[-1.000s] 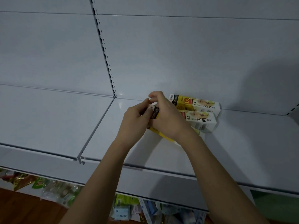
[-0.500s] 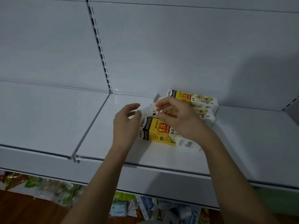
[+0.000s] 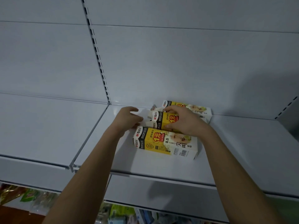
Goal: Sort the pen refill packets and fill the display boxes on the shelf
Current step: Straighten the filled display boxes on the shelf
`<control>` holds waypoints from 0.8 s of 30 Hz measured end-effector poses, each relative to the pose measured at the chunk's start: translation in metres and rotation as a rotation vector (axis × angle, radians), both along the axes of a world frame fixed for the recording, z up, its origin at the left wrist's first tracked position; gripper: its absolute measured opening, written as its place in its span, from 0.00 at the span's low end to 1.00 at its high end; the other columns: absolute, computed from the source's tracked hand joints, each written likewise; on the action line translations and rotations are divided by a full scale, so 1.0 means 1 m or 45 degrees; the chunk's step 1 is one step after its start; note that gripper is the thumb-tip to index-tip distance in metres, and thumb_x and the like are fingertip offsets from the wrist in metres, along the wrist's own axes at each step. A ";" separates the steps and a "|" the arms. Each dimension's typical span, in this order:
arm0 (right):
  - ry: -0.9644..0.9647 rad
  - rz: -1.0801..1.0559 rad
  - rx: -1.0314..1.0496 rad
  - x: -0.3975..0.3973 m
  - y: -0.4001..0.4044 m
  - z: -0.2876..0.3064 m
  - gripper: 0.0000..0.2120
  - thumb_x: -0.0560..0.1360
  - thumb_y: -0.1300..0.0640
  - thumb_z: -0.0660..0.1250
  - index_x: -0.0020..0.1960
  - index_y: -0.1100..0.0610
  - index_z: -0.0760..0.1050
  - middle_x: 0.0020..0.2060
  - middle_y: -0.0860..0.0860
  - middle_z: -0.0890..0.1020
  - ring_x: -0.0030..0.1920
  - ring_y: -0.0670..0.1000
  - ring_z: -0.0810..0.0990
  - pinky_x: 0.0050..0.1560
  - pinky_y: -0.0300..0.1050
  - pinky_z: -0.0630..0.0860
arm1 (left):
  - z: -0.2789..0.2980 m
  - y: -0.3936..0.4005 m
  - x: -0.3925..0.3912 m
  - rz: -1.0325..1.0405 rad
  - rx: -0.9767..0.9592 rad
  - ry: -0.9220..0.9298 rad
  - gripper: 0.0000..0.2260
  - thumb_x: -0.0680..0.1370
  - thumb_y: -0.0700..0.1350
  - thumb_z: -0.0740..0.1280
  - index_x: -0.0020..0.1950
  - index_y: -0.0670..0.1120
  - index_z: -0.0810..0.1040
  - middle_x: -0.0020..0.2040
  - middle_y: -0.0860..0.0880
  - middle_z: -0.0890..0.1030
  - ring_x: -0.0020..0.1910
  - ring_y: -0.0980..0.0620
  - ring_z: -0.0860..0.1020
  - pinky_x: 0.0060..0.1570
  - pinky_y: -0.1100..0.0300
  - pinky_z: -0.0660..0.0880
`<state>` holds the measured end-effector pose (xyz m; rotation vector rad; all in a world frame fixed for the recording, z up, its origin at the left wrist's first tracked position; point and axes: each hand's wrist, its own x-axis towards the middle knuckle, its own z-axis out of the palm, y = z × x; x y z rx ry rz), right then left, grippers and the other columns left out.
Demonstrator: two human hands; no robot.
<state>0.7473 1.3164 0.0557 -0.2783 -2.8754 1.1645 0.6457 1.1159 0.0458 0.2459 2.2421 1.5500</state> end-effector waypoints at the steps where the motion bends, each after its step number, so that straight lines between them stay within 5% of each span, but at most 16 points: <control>1: 0.056 -0.033 -0.056 0.001 0.001 -0.001 0.31 0.71 0.57 0.77 0.71 0.49 0.70 0.63 0.45 0.76 0.55 0.44 0.78 0.50 0.39 0.74 | 0.003 0.001 -0.001 0.024 0.090 0.028 0.21 0.77 0.32 0.68 0.70 0.38 0.71 0.47 0.42 0.82 0.41 0.48 0.81 0.36 0.62 0.81; 7: 0.429 -0.127 -0.388 0.000 0.002 0.013 0.29 0.73 0.59 0.75 0.71 0.49 0.70 0.58 0.41 0.79 0.55 0.34 0.77 0.54 0.36 0.77 | 0.048 0.017 0.002 0.043 0.491 0.270 0.12 0.81 0.40 0.65 0.65 0.44 0.72 0.51 0.42 0.83 0.42 0.45 0.85 0.44 0.55 0.83; 13: 0.590 -0.176 -0.519 0.000 -0.005 0.021 0.26 0.74 0.58 0.73 0.66 0.42 0.68 0.61 0.44 0.76 0.55 0.35 0.75 0.49 0.33 0.75 | 0.072 0.036 0.008 -0.073 0.504 0.447 0.11 0.81 0.42 0.65 0.64 0.43 0.75 0.49 0.46 0.85 0.46 0.48 0.85 0.43 0.57 0.82; 17: 0.688 -0.222 -0.515 -0.003 -0.011 0.030 0.23 0.74 0.51 0.73 0.65 0.44 0.68 0.58 0.41 0.76 0.57 0.38 0.75 0.55 0.40 0.76 | 0.077 0.048 0.015 -0.001 0.541 0.501 0.11 0.84 0.43 0.60 0.61 0.41 0.78 0.51 0.44 0.84 0.43 0.47 0.85 0.43 0.52 0.83; 20: 0.768 -0.295 -0.534 -0.006 -0.018 0.041 0.18 0.76 0.49 0.71 0.63 0.46 0.70 0.53 0.40 0.78 0.52 0.37 0.77 0.48 0.33 0.75 | 0.083 0.057 0.021 0.025 0.549 0.557 0.12 0.85 0.43 0.57 0.58 0.39 0.78 0.51 0.43 0.83 0.42 0.47 0.85 0.42 0.51 0.83; 24: 0.895 -0.364 -0.587 -0.011 -0.027 0.043 0.09 0.78 0.51 0.67 0.57 0.47 0.73 0.52 0.45 0.80 0.51 0.45 0.80 0.50 0.46 0.80 | 0.090 0.062 0.024 0.009 0.561 0.674 0.11 0.84 0.43 0.59 0.56 0.42 0.80 0.48 0.46 0.83 0.42 0.48 0.84 0.39 0.54 0.83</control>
